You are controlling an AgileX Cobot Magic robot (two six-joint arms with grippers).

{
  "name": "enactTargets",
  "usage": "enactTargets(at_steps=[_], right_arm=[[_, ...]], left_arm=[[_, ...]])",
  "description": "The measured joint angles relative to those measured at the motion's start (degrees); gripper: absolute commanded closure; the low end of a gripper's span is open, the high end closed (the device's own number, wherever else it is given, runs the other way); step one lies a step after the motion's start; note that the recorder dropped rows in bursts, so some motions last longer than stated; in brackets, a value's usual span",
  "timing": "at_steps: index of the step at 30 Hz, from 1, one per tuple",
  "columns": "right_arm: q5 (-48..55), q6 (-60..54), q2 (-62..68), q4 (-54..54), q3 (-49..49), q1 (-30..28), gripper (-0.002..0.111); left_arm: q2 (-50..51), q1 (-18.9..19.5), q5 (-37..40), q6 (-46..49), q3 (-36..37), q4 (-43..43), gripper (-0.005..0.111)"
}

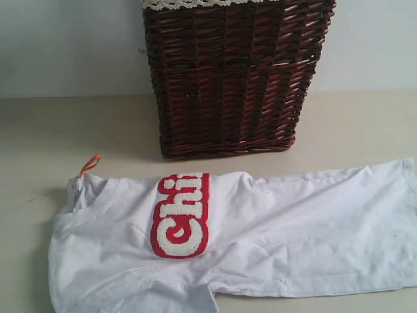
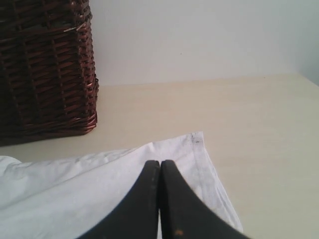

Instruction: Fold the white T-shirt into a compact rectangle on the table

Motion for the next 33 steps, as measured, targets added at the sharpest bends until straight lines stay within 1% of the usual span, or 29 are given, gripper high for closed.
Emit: enactTargets(at_steps=[2, 5, 9, 13, 16, 20, 25, 33], right_arm=[[0.0, 0.0, 0.0, 0.0, 0.0, 0.0, 0.108], [0.05, 0.0, 0.0, 0.0, 0.0, 0.0, 0.108], [0.05, 0.0, 0.0, 0.0, 0.0, 0.0, 0.108], [0.15, 0.0, 0.0, 0.0, 0.0, 0.0, 0.108], [0.14, 0.0, 0.0, 0.0, 0.0, 0.0, 0.108], [0.14, 0.0, 0.0, 0.0, 0.0, 0.0, 0.108], [0.14, 0.0, 0.0, 0.0, 0.0, 0.0, 0.108], [0.14, 0.0, 0.0, 0.0, 0.0, 0.0, 0.108]], left_arm=[[8.34, 0.0, -4.53, -0.13, -3.88, -3.5, 0.101], [17.9, -0.04, -7.93, -0.13, -9.62, -5.49, 0.101], [28.74, -0.04, -9.62, 0.99, -14.58, -3.78, 0.101], [38.18, -0.04, -8.76, 1.35, -15.78, -2.13, 0.101], [41.17, -0.04, -6.62, 1.48, -15.78, -1.89, 0.101], [41.63, -0.04, -5.55, 1.48, -16.08, -2.25, 0.101], [42.01, -0.04, -7.38, 1.48, -16.81, -2.25, 0.101], [50.84, -0.04, -10.73, 1.37, -16.9, -2.25, 0.102]])
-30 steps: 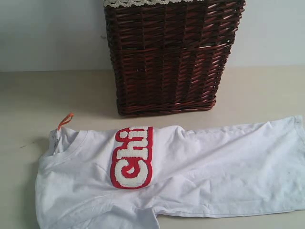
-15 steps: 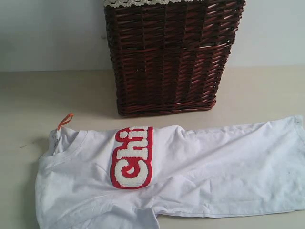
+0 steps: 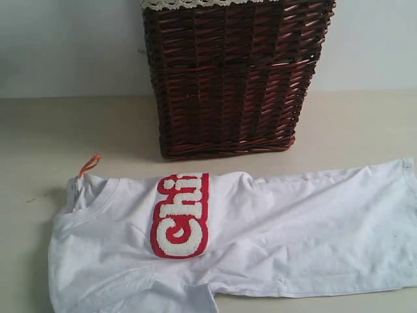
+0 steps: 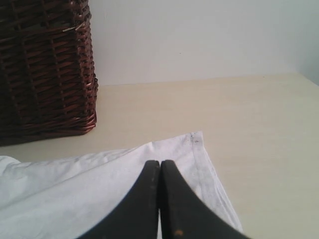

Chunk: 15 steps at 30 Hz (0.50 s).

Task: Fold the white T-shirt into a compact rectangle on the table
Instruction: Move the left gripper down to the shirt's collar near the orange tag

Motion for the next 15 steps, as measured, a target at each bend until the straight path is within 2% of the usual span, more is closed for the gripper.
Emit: enactTargets(at_steps=[3, 6, 9, 12, 15], right_arm=[[0.0, 0.0, 0.0, 0.0, 0.0, 0.0, 0.108], [0.0, 0.0, 0.0, 0.0, 0.0, 0.0, 0.108], [0.0, 0.0, 0.0, 0.0, 0.0, 0.0, 0.108], [0.0, 0.0, 0.0, 0.0, 0.0, 0.0, 0.108], [0.0, 0.0, 0.0, 0.13, 0.0, 0.0, 0.108]], left_arm=[[1.82, 0.0, 0.8, 0.0, -0.23, 0.0, 0.105], [2.6, -0.24, 7.59, 1.43, -1.94, 0.0, 0.107], [2.94, -2.37, 15.41, 7.2, -5.72, -0.72, 0.107], [3.3, -6.43, 22.28, 21.18, -10.09, -6.29, 0.107], [5.24, -10.28, 33.58, 38.6, -13.17, -13.58, 0.107]])
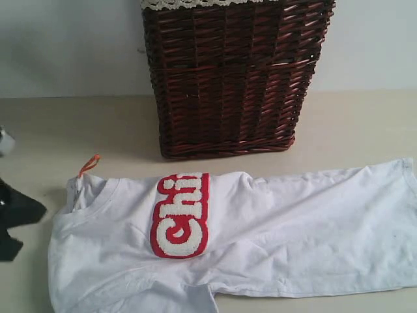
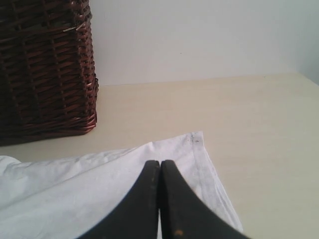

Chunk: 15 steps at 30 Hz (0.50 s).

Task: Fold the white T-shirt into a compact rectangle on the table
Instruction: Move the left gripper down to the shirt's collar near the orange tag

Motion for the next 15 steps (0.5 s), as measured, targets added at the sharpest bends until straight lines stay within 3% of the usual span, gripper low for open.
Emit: enactTargets(at_steps=[2, 4, 10, 15], right_arm=[[0.0, 0.0, 0.0, 0.12, 0.0, 0.0, 0.108], [0.0, 0.0, 0.0, 0.12, 0.0, 0.0, 0.108], [0.0, 0.0, 0.0, 0.12, 0.0, 0.0, 0.108], [0.0, 0.0, 0.0, 0.12, 0.0, 0.0, 0.108]], left_arm=[[2.35, -2.3, 6.96, 10.76, -0.31, -4.02, 0.107], [5.14, -3.73, 8.12, 17.98, -0.31, -7.06, 0.107], [14.13, -5.24, -9.5, 35.65, -1.69, -23.14, 0.107], [19.71, -5.35, -10.16, 44.38, -5.48, -30.22, 0.107]])
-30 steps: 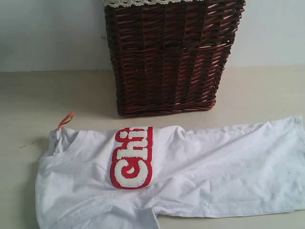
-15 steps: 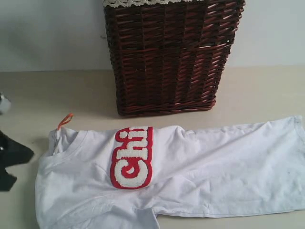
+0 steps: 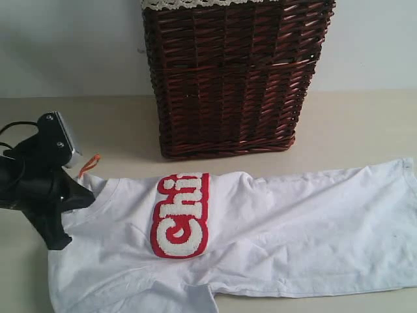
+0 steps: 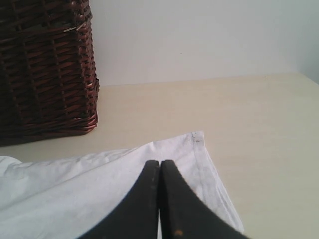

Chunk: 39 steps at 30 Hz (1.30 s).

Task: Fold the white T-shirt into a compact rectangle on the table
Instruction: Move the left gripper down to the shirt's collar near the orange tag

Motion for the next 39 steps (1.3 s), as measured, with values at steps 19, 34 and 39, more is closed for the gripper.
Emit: enactTargets(at_steps=[19, 34, 39], right_arm=[[0.0, 0.0, 0.0, 0.2, 0.0, 0.0, 0.108], [0.0, 0.0, 0.0, 0.2, 0.0, 0.0, 0.108], [0.0, 0.0, 0.0, 0.2, 0.0, 0.0, 0.108]], left_arm=[[20.91, -0.43, -2.82, 1.28, -16.35, -4.8, 0.107], [0.08, -0.02, 2.3, -7.75, -15.34, -2.1, 0.107], [-4.6, 0.43, 36.44, -14.05, -10.22, 24.2, 0.107]])
